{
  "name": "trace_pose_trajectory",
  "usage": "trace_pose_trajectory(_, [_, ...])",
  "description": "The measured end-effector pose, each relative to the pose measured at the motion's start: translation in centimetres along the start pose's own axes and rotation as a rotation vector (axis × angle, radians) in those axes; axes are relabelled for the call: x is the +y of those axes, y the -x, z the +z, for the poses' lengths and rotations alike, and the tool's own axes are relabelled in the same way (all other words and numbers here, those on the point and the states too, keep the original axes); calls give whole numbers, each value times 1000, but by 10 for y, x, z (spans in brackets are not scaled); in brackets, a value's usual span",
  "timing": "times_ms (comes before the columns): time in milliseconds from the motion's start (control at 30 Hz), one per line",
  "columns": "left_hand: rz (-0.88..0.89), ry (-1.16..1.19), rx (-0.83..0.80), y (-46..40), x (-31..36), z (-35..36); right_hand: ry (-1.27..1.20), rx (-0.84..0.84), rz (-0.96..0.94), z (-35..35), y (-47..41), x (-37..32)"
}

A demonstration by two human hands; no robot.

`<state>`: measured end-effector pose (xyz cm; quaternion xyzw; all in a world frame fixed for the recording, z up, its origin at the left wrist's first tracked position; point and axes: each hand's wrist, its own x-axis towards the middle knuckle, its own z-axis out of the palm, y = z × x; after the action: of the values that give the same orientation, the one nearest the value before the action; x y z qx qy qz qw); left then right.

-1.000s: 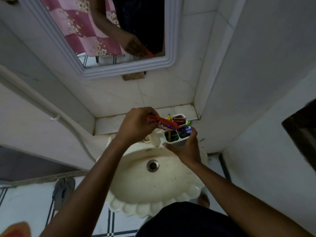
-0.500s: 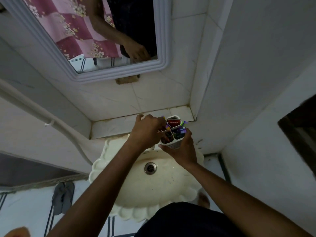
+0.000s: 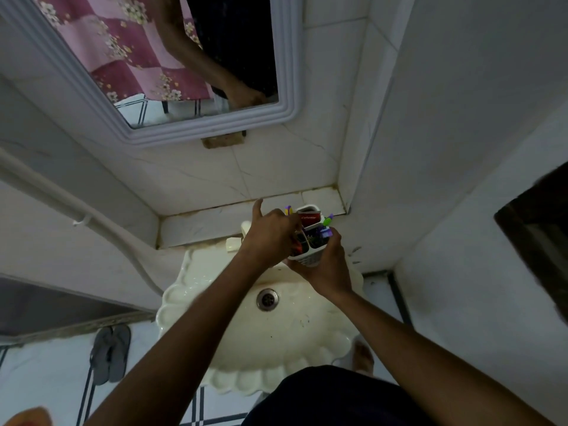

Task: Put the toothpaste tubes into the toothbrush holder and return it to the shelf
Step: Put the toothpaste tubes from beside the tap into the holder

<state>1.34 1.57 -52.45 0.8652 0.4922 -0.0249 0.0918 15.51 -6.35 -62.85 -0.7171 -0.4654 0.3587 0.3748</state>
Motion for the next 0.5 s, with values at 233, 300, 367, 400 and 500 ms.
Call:
trace_pose_trajectory(233, [-124, 425, 151, 28, -16, -5, 45, 35, -21, 3, 2, 1])
trace_pose_trajectory(300, [-165, 435, 273, 35, -24, -6, 28, 55, -17, 6, 2, -2])
trace_pose_trajectory(367, [-207, 445, 327, 41, -29, -4, 0, 69, -11, 9, 2, -4])
trace_pose_trajectory(400, [-226, 453, 332, 43, -31, -3, -19, 73, -8, 10, 3, -5])
trace_pose_trajectory(500, [-248, 476, 330, 48, -36, 0, -55, 119, -12, 11, 2, -12])
